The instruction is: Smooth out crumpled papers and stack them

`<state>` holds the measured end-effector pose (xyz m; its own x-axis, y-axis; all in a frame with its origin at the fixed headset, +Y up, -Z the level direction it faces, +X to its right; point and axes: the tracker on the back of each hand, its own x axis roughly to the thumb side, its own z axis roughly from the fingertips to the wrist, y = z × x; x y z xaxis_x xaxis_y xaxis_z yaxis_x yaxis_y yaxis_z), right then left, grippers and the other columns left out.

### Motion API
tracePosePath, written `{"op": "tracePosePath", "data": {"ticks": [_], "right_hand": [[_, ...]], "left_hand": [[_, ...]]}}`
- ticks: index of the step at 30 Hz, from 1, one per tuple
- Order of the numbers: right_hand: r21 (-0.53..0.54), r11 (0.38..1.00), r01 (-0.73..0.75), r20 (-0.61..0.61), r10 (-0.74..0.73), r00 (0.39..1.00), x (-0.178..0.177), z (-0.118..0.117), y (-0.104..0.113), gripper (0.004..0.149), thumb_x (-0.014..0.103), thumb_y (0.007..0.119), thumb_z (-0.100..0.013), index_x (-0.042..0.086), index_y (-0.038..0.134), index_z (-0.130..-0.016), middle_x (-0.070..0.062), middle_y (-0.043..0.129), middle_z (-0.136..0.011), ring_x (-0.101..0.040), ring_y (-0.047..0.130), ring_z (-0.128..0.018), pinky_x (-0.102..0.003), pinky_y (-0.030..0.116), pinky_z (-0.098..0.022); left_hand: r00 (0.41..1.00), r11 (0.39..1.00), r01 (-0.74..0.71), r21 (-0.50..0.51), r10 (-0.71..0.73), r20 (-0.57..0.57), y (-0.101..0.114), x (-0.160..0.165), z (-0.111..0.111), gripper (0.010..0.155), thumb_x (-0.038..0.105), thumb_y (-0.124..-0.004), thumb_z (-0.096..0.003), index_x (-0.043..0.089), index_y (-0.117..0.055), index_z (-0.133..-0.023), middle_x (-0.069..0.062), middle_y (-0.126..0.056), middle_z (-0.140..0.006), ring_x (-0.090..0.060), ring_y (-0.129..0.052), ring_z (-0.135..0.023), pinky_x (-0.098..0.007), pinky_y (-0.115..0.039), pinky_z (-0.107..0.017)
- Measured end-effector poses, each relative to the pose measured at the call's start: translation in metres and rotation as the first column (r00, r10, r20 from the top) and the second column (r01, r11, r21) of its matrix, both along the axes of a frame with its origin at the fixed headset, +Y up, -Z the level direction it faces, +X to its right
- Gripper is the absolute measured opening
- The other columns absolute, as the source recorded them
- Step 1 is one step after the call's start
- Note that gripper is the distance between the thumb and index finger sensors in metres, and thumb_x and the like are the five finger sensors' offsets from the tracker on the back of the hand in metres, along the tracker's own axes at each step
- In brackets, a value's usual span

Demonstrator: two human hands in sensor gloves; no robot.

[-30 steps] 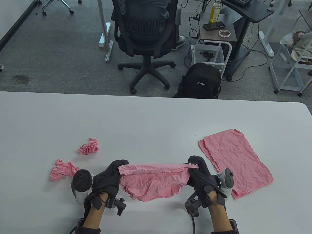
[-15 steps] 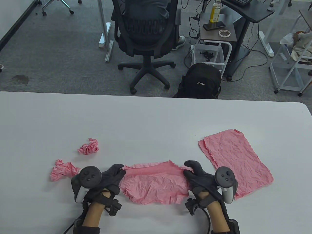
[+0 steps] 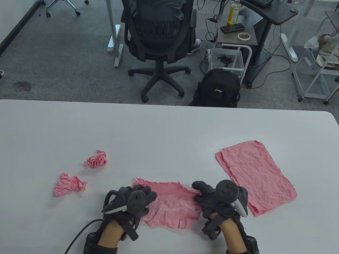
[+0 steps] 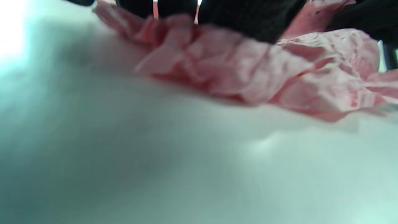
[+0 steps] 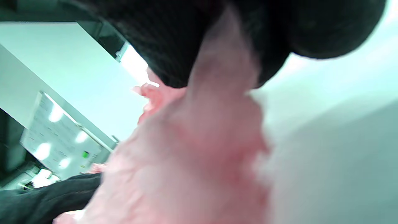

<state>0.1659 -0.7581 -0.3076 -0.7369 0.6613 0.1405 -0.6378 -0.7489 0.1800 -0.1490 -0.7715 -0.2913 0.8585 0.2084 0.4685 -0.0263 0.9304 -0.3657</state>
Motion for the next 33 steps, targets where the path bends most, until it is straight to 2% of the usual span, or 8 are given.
{"op": "tracePosePath", "data": {"ticks": [7,10,14,20,24,26,28,33], "right_hand": [[0.332,0.924,-0.189,0.117,0.159,0.980,-0.006,0.015,0.029,0.054,0.020,0.089,-0.046,0.017,0.070,-0.097,-0.019,0.070,-0.100,-0.048,0.078,-0.077,-0.065,0.064,-0.053],[0.481,0.869,-0.114,-0.070,0.168,0.983,-0.039,0.033,0.044,0.047,0.020,0.090,-0.046,0.019,0.079,-0.091,-0.014,0.075,-0.098,-0.047,0.070,-0.086,-0.066,0.058,-0.058],[0.460,0.867,-0.192,-0.283,0.348,0.894,-0.090,0.049,0.032,0.041,0.021,0.090,-0.045,0.020,0.085,-0.086,-0.013,0.084,-0.091,-0.046,0.072,-0.087,-0.069,0.055,-0.060],[0.648,0.680,-0.344,0.059,0.406,0.912,-0.075,0.057,0.053,0.060,0.025,0.090,-0.046,0.024,0.066,-0.100,-0.016,0.062,-0.105,-0.048,0.060,-0.092,-0.068,0.051,-0.063],[0.712,0.672,-0.201,-0.025,0.310,0.950,-0.070,0.064,0.059,0.053,0.023,0.089,-0.047,0.024,0.072,-0.097,-0.015,0.066,-0.103,-0.045,0.065,-0.089,-0.060,0.058,-0.061],[0.686,0.704,-0.185,-0.130,0.368,0.921,-0.085,0.060,0.050,0.044,0.023,0.089,-0.045,0.023,0.082,-0.089,-0.010,0.086,-0.090,-0.039,0.085,-0.075,-0.053,0.073,-0.051],[0.568,0.783,-0.254,-0.232,0.448,0.863,-0.100,0.054,0.034,0.041,0.021,0.088,-0.046,0.020,0.085,-0.087,-0.012,0.086,-0.091,-0.041,0.084,-0.076,-0.056,0.071,-0.052],[0.410,0.791,-0.454,-0.193,0.562,0.804,-0.109,0.034,0.014,0.041,0.025,0.082,-0.049,0.021,0.083,-0.090,-0.014,0.086,-0.094,-0.044,0.082,-0.081,-0.063,0.065,-0.057]], "left_hand": [[0.998,0.997,-0.005,-0.083,-0.001,-0.064,-0.006,-0.004,-0.001,0.079,0.060,-0.082,-0.0470,0.030,-0.053,-0.114,-0.005,-0.037,-0.119,-0.037,-0.038,-0.115,-0.067,-0.038,-0.077],[0.993,0.997,0.068,-0.025,-0.070,-0.093,-0.006,0.004,-0.002,0.078,0.062,-0.077,-0.0484,0.030,-0.050,-0.114,-0.007,-0.038,-0.119,-0.039,-0.042,-0.113,-0.066,-0.044,-0.076],[0.989,1.000,0.030,0.010,-0.028,-0.142,-0.005,0.006,-0.003,0.064,0.052,-0.069,-0.0532,0.029,-0.058,-0.111,-0.008,-0.045,-0.117,-0.041,-0.049,-0.110,-0.065,-0.048,-0.075],[0.985,0.998,0.056,-0.007,-0.056,-0.165,-0.007,0.004,-0.005,0.071,0.060,-0.070,-0.0516,0.029,-0.054,-0.113,-0.008,-0.041,-0.118,-0.040,-0.045,-0.111,-0.064,-0.046,-0.076],[0.985,0.998,0.061,0.009,-0.059,-0.162,-0.006,0.007,-0.007,0.075,0.066,-0.068,-0.0502,0.028,-0.055,-0.113,-0.010,-0.043,-0.117,-0.043,-0.048,-0.108,-0.064,-0.048,-0.075],[0.986,0.998,0.060,-0.008,-0.061,-0.152,-0.005,0.009,-0.007,0.075,0.066,-0.066,-0.0499,0.028,-0.055,-0.114,-0.012,-0.041,-0.118,-0.045,-0.047,-0.108,-0.065,-0.046,-0.075],[0.987,0.998,0.060,-0.028,-0.064,-0.147,-0.005,0.008,-0.006,0.075,0.066,-0.063,-0.0504,0.028,-0.053,-0.114,-0.011,-0.039,-0.118,-0.045,-0.044,-0.109,-0.066,-0.045,-0.076],[0.993,0.999,-0.006,-0.032,0.002,-0.122,-0.006,0.003,-0.007,0.073,0.064,-0.062,-0.0505,0.027,-0.056,-0.114,-0.012,-0.040,-0.118,-0.046,-0.044,-0.108,-0.066,-0.042,-0.076]]}}
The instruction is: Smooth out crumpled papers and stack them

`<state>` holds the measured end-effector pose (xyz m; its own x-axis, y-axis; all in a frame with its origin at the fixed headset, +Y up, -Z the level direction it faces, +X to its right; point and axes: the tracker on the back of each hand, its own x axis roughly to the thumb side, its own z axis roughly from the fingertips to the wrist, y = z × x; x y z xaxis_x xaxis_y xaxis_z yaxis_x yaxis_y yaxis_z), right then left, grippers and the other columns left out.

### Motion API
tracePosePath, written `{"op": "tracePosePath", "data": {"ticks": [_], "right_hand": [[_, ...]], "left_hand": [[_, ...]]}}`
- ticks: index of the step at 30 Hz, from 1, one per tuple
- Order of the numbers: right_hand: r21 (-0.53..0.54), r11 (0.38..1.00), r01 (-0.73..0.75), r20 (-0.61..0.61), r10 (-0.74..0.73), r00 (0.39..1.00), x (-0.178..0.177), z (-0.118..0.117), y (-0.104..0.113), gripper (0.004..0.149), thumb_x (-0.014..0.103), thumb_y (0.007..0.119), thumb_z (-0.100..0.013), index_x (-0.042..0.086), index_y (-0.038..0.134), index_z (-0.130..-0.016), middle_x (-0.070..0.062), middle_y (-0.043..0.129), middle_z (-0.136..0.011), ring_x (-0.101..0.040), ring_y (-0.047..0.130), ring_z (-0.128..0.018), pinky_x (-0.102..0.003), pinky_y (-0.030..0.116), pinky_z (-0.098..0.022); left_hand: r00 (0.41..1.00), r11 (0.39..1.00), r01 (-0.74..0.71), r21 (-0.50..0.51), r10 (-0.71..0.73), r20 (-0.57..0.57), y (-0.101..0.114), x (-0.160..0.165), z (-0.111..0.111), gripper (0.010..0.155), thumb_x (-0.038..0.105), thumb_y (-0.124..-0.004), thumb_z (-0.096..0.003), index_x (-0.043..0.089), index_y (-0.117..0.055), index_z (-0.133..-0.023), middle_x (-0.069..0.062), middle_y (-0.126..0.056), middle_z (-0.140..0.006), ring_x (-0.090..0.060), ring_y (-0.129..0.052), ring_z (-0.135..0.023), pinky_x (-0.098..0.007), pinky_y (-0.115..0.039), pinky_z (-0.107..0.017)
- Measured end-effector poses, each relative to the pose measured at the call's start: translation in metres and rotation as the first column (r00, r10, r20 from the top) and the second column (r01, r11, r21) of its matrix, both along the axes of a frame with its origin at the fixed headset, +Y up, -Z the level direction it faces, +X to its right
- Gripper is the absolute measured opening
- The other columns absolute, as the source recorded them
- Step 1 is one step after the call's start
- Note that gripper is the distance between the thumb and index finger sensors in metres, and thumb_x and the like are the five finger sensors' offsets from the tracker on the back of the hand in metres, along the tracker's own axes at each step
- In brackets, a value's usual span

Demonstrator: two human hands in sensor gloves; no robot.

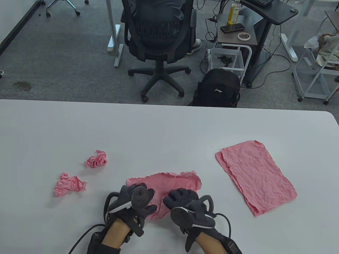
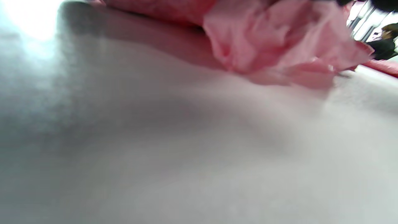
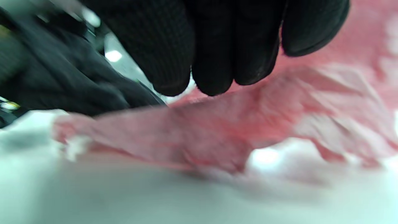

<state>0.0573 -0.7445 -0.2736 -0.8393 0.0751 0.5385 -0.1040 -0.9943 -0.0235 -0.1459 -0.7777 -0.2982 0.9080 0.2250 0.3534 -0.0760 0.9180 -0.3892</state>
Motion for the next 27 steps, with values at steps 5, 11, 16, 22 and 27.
{"op": "tracePosePath", "data": {"ticks": [5,11,16,22,27], "right_hand": [[-0.223,0.973,-0.057,0.188,0.100,0.977,0.019,-0.023,-0.018,0.045,0.028,0.086,-0.047,0.020,0.080,-0.091,-0.005,0.093,-0.067,-0.033,0.092,-0.058,-0.057,0.073,-0.048],[-0.356,0.934,-0.022,0.195,0.098,0.976,0.031,-0.023,-0.023,0.066,0.043,0.089,-0.044,0.027,0.064,-0.102,-0.014,0.067,-0.096,-0.044,0.066,-0.083,-0.065,0.055,-0.060],[-0.460,0.888,0.024,0.194,0.075,0.978,0.042,-0.023,-0.026,0.072,0.041,0.090,-0.043,0.029,0.056,-0.106,-0.014,0.044,-0.110,-0.046,0.047,-0.094,-0.065,0.046,-0.064],[-0.515,0.856,0.055,0.213,0.065,0.975,0.051,-0.025,-0.028,0.075,0.038,0.089,-0.044,0.029,0.050,-0.107,-0.012,0.032,-0.115,-0.044,0.035,-0.100,-0.064,0.041,-0.067],[-0.548,0.821,0.160,0.358,0.057,0.932,0.080,-0.035,-0.029,0.072,0.025,0.086,-0.045,0.028,0.049,-0.106,-0.007,0.027,-0.116,-0.037,0.027,-0.104,-0.063,0.038,-0.068]], "left_hand": [[0.978,0.968,-0.210,-0.141,0.208,-0.030,-0.001,-0.012,0.002,0.073,0.063,-0.065,-0.0504,0.029,-0.056,-0.114,-0.013,-0.037,-0.119,-0.043,-0.032,-0.114,-0.070,-0.028,-0.076],[0.988,0.973,-0.150,-0.178,0.156,0.020,-0.002,-0.015,0.001,0.076,0.064,-0.075,-0.0484,0.031,-0.058,-0.114,-0.010,-0.030,-0.120,-0.041,-0.026,-0.115,-0.070,-0.024,-0.076],[1.000,0.998,-0.021,-0.054,0.020,-0.002,-0.003,-0.006,0.002,0.076,0.062,-0.077,-0.0484,0.032,-0.053,-0.114,-0.007,-0.033,-0.119,-0.037,-0.033,-0.115,-0.070,-0.031,-0.077],[0.996,0.991,0.088,-0.100,-0.085,0.029,-0.004,0.004,0.002,0.086,0.066,-0.078,-0.0456,0.033,-0.040,-0.115,-0.007,-0.026,-0.119,-0.038,-0.029,-0.116,-0.070,-0.031,-0.077],[0.999,0.976,0.036,-0.217,-0.035,0.007,-0.008,-0.011,0.006,0.095,0.065,-0.084,-0.0414,0.036,-0.031,-0.115,0.000,-0.012,-0.117,-0.030,-0.010,-0.115,-0.068,-0.018,-0.077]]}}
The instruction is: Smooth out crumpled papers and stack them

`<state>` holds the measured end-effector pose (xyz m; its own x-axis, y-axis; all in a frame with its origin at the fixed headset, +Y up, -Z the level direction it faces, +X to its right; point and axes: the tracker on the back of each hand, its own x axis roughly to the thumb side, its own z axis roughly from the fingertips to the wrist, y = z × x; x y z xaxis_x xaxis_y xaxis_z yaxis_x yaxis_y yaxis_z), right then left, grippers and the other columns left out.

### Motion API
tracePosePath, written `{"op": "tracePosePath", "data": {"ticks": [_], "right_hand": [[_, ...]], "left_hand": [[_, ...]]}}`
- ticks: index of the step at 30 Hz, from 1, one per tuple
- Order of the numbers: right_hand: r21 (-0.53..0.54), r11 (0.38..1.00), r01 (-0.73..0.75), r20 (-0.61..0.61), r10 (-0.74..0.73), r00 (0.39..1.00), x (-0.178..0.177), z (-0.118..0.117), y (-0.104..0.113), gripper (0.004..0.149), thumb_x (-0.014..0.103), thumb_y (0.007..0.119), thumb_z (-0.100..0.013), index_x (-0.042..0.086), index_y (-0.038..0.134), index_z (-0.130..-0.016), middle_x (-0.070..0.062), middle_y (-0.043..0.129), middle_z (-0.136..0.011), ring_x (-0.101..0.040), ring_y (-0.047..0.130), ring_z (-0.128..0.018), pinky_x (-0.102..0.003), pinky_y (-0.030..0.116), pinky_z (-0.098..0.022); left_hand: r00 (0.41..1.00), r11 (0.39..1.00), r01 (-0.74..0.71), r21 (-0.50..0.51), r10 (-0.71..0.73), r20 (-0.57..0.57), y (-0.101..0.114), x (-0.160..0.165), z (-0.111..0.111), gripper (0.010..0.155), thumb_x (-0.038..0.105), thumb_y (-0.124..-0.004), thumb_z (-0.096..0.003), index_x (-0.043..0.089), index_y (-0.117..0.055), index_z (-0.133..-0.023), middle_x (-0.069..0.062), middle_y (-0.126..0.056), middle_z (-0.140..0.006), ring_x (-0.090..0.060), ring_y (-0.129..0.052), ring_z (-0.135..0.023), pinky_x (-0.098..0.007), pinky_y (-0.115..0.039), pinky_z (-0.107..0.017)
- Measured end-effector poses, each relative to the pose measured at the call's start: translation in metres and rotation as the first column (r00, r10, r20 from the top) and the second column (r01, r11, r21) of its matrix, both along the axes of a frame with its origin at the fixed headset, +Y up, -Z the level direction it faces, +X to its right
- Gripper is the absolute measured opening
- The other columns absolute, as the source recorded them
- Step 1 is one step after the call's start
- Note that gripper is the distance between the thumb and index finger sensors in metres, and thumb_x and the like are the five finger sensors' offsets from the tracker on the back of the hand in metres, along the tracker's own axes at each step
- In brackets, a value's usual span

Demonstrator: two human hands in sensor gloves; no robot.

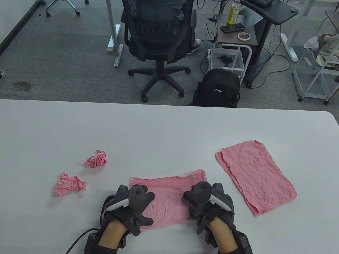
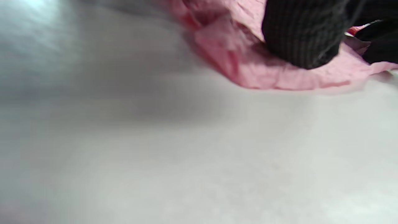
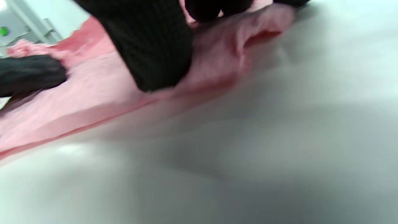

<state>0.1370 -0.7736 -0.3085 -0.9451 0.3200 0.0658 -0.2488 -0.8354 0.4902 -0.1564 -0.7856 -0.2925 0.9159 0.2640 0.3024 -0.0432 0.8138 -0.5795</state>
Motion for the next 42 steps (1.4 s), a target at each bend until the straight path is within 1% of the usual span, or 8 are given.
{"op": "tracePosePath", "data": {"ticks": [8,12,16,21,24,29,34,42], "right_hand": [[-0.031,0.996,-0.089,0.155,0.093,0.983,0.024,-0.001,0.003,0.071,0.023,0.083,-0.046,0.026,0.045,-0.106,-0.009,0.026,-0.116,-0.041,0.025,-0.103,-0.065,0.039,-0.067],[0.095,0.984,-0.151,0.162,0.135,0.978,0.016,0.006,0.011,0.069,0.024,0.087,-0.046,0.016,0.052,-0.105,-0.017,0.037,-0.114,-0.048,0.032,-0.100,-0.066,0.041,-0.066],[0.327,0.943,-0.055,-0.069,0.082,0.994,-0.021,0.021,0.025,0.064,0.022,0.085,-0.045,0.017,0.059,-0.103,-0.017,0.043,-0.114,-0.047,0.037,-0.101,-0.066,0.044,-0.065],[0.197,0.980,0.001,-0.350,0.070,0.934,-0.076,0.024,0.002,0.060,0.019,0.075,-0.049,0.024,0.053,-0.104,-0.016,0.039,-0.115,-0.044,0.035,-0.102,-0.065,0.045,-0.066],[0.009,1.000,-0.013,-0.289,0.015,0.957,-0.058,0.008,-0.007,0.064,0.016,0.069,-0.050,0.027,0.039,-0.105,-0.009,0.021,-0.115,-0.037,0.020,-0.103,-0.057,0.035,-0.070],[0.043,0.998,0.048,0.063,-0.051,0.997,0.009,-0.014,-0.011,0.062,0.011,0.068,-0.048,0.026,0.045,-0.104,-0.007,0.025,-0.114,-0.035,0.021,-0.103,-0.057,0.031,-0.070],[0.065,0.997,0.040,0.131,-0.048,0.990,0.027,-0.018,-0.009,0.061,0.014,0.070,-0.049,0.023,0.047,-0.104,-0.010,0.027,-0.114,-0.038,0.023,-0.102,-0.060,0.031,-0.069],[0.256,0.965,0.059,-0.268,0.012,0.963,-0.046,0.019,0.012,0.059,0.017,0.079,-0.047,0.019,0.059,-0.103,-0.018,0.044,-0.113,-0.047,0.041,-0.099,-0.062,0.046,-0.066]], "left_hand": [[1.000,1.000,0.008,-0.002,-0.008,0.002,0.000,-0.001,0.001,0.096,0.064,-0.084,-0.0410,0.035,-0.031,-0.115,-0.002,-0.012,-0.117,-0.031,-0.010,-0.115,-0.068,-0.019,-0.077],[1.000,1.000,0.003,-0.008,-0.003,0.011,0.000,0.000,0.002,0.096,0.064,-0.084,-0.0414,0.034,-0.029,-0.115,-0.003,-0.010,-0.117,-0.033,-0.009,-0.114,-0.069,-0.018,-0.076],[1.000,1.000,0.003,-0.013,-0.002,0.027,0.000,0.002,0.001,0.097,0.062,-0.085,-0.0414,0.032,-0.029,-0.114,-0.004,-0.010,-0.116,-0.035,-0.008,-0.113,-0.069,-0.018,-0.076],[0.999,0.999,-0.007,-0.033,0.008,0.039,0.000,0.003,0.000,0.098,0.061,-0.086,-0.0407,0.032,-0.027,-0.114,-0.003,-0.008,-0.116,-0.034,-0.005,-0.113,-0.069,-0.016,-0.076],[0.999,0.999,-0.013,-0.036,0.015,0.035,-0.001,0.003,0.000,0.098,0.061,-0.086,-0.0406,0.032,-0.027,-0.114,-0.003,-0.008,-0.116,-0.033,-0.005,-0.113,-0.068,-0.015,-0.076],[0.999,0.999,-0.024,-0.039,0.025,0.028,-0.001,0.003,0.001,0.098,0.061,-0.086,-0.0409,0.033,-0.027,-0.114,-0.002,-0.007,-0.115,-0.033,-0.004,-0.113,-0.068,-0.014,-0.075],[0.999,0.999,-0.005,-0.034,0.006,0.037,0.000,0.006,0.002,0.098,0.062,-0.085,-0.0407,0.033,-0.028,-0.114,-0.003,-0.007,-0.116,-0.034,-0.004,-0.113,-0.069,-0.016,-0.075],[0.999,0.999,0.015,-0.047,-0.013,0.042,0.000,0.004,-0.002,0.099,0.066,-0.087,-0.0386,0.037,-0.028,-0.114,-0.007,-0.005,-0.114,-0.036,-0.003,-0.112,-0.068,-0.016,-0.076]]}}
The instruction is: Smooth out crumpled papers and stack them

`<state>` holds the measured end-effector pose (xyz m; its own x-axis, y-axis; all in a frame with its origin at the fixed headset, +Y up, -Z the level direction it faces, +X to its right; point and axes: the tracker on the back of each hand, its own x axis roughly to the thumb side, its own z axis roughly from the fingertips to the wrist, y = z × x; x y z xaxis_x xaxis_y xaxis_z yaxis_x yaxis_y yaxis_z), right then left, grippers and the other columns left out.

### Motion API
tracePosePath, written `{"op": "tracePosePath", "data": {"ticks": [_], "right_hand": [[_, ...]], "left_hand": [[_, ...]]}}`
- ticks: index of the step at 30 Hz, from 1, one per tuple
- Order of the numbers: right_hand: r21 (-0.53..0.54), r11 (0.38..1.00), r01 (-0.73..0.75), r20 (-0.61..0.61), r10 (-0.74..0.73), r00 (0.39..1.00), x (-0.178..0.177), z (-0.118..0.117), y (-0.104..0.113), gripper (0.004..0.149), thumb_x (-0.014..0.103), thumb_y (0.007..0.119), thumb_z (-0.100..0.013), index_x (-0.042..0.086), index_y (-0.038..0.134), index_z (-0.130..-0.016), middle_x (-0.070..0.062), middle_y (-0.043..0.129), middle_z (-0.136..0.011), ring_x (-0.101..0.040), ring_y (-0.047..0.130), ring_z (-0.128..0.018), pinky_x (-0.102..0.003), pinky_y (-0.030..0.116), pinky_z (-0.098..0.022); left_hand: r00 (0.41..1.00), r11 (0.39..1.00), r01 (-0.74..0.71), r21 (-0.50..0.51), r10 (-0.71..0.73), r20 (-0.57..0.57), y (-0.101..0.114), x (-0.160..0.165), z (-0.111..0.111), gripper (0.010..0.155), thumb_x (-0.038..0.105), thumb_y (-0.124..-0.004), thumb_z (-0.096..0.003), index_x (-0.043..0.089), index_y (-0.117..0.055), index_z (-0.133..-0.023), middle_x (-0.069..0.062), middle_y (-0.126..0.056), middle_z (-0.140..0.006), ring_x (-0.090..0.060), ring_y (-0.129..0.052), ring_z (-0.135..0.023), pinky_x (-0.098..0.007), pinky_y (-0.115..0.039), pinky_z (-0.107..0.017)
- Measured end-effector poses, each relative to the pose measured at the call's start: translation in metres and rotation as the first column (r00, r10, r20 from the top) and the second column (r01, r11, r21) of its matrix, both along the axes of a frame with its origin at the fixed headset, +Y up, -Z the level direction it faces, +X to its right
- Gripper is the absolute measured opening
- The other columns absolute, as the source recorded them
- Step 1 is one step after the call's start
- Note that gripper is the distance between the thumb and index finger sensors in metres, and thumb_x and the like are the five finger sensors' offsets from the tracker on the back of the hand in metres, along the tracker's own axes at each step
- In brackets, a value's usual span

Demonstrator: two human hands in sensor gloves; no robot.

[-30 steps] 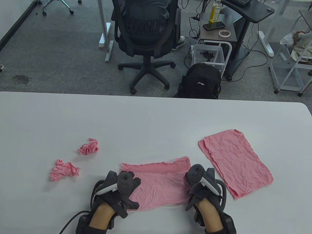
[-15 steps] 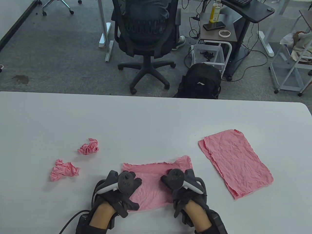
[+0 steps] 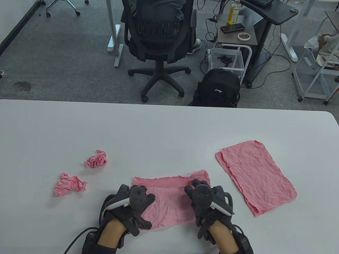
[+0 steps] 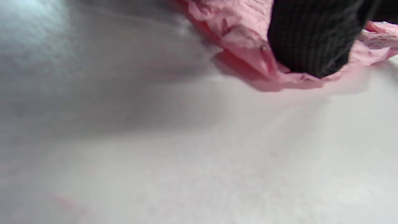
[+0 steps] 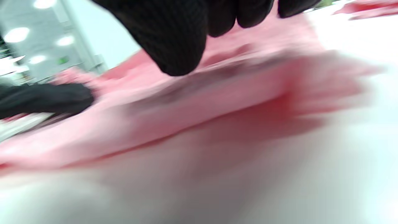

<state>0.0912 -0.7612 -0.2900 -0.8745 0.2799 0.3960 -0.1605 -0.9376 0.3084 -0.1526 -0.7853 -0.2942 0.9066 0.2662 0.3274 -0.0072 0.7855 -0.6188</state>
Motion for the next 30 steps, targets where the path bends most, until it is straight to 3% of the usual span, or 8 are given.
{"op": "tracePosePath", "data": {"ticks": [3,7,12,18,21,24,28,30], "right_hand": [[-0.087,0.985,-0.148,-0.079,0.141,0.987,-0.022,0.001,-0.017,0.063,0.012,0.077,-0.046,0.019,0.052,-0.103,-0.019,0.037,-0.112,-0.048,0.040,-0.098,-0.058,0.053,-0.066],[-0.161,0.987,0.006,0.161,0.020,0.987,0.019,-0.016,-0.017,0.065,0.004,0.074,-0.043,0.017,0.050,-0.102,-0.020,0.031,-0.111,-0.047,0.034,-0.097,-0.053,0.047,-0.067],[-0.151,0.984,0.098,0.367,-0.036,0.929,0.071,-0.023,-0.019,0.064,0.003,0.073,-0.043,0.013,0.051,-0.101,-0.020,0.032,-0.110,-0.047,0.031,-0.097,-0.055,0.043,-0.067],[-0.090,0.984,-0.156,0.365,0.179,0.914,0.061,-0.021,-0.012,0.064,0.006,0.076,-0.043,0.020,0.054,-0.101,-0.018,0.043,-0.111,-0.046,0.041,-0.099,-0.062,0.049,-0.065],[-0.094,0.991,-0.099,0.422,0.129,0.897,0.066,-0.023,-0.012,0.063,0.008,0.077,-0.044,0.018,0.055,-0.101,-0.021,0.043,-0.110,-0.048,0.041,-0.098,-0.063,0.049,-0.064],[0.010,0.989,-0.148,0.361,0.135,0.923,0.059,-0.014,-0.002,0.061,0.013,0.079,-0.045,0.015,0.057,-0.101,-0.022,0.045,-0.110,-0.049,0.042,-0.097,-0.064,0.049,-0.063],[0.177,0.984,-0.031,0.126,0.008,0.992,0.000,0.007,0.011,0.056,0.013,0.071,-0.047,0.016,0.059,-0.102,-0.023,0.051,-0.110,-0.051,0.047,-0.096,-0.065,0.052,-0.063],[0.089,0.995,-0.043,-0.068,0.049,0.996,-0.034,0.013,0.003,0.058,0.014,0.069,-0.048,0.022,0.054,-0.104,-0.020,0.043,-0.113,-0.049,0.041,-0.099,-0.065,0.048,-0.065]], "left_hand": [[1.000,1.000,0.001,0.006,-0.001,-0.002,0.000,0.000,0.001,0.100,0.065,-0.086,-0.0386,0.036,-0.028,-0.114,-0.007,-0.005,-0.114,-0.037,-0.004,-0.112,-0.068,-0.016,-0.075],[1.000,1.000,-0.009,0.007,0.009,-0.008,0.000,-0.001,0.002,0.100,0.065,-0.086,-0.0387,0.036,-0.027,-0.114,-0.007,-0.005,-0.114,-0.036,-0.003,-0.111,-0.068,-0.015,-0.075],[1.000,1.000,-0.010,-0.002,0.010,-0.009,-0.001,-0.001,0.002,0.100,0.065,-0.086,-0.0387,0.036,-0.026,-0.114,-0.008,-0.003,-0.114,-0.038,-0.001,-0.110,-0.068,-0.014,-0.075],[1.000,1.000,0.005,0.001,-0.005,-0.006,0.000,0.001,0.003,0.102,0.066,-0.087,-0.0378,0.036,-0.026,-0.113,-0.008,-0.004,-0.114,-0.039,-0.002,-0.110,-0.068,-0.015,-0.075],[1.000,1.000,0.005,-0.001,-0.005,-0.008,0.000,0.001,0.004,0.102,0.066,-0.087,-0.0378,0.036,-0.025,-0.113,-0.008,-0.004,-0.114,-0.038,-0.002,-0.110,-0.068,-0.015,-0.075],[1.000,1.000,-0.002,-0.004,0.002,-0.005,-0.001,0.001,0.004,0.102,0.065,-0.087,-0.0382,0.035,-0.025,-0.113,-0.008,-0.004,-0.114,-0.038,-0.001,-0.110,-0.068,-0.014,-0.075],[0.999,1.000,-0.017,-0.014,0.017,0.032,-0.002,0.004,0.004,0.105,0.065,-0.088,-0.0375,0.031,-0.022,-0.113,-0.008,-0.003,-0.113,-0.037,0.000,-0.110,-0.068,-0.013,-0.074],[0.999,1.000,-0.017,-0.022,0.018,0.051,-0.002,0.007,0.005,0.105,0.064,-0.089,-0.0371,0.032,-0.023,-0.113,-0.004,-0.003,-0.113,-0.036,0.000,-0.110,-0.068,-0.012,-0.074]]}}
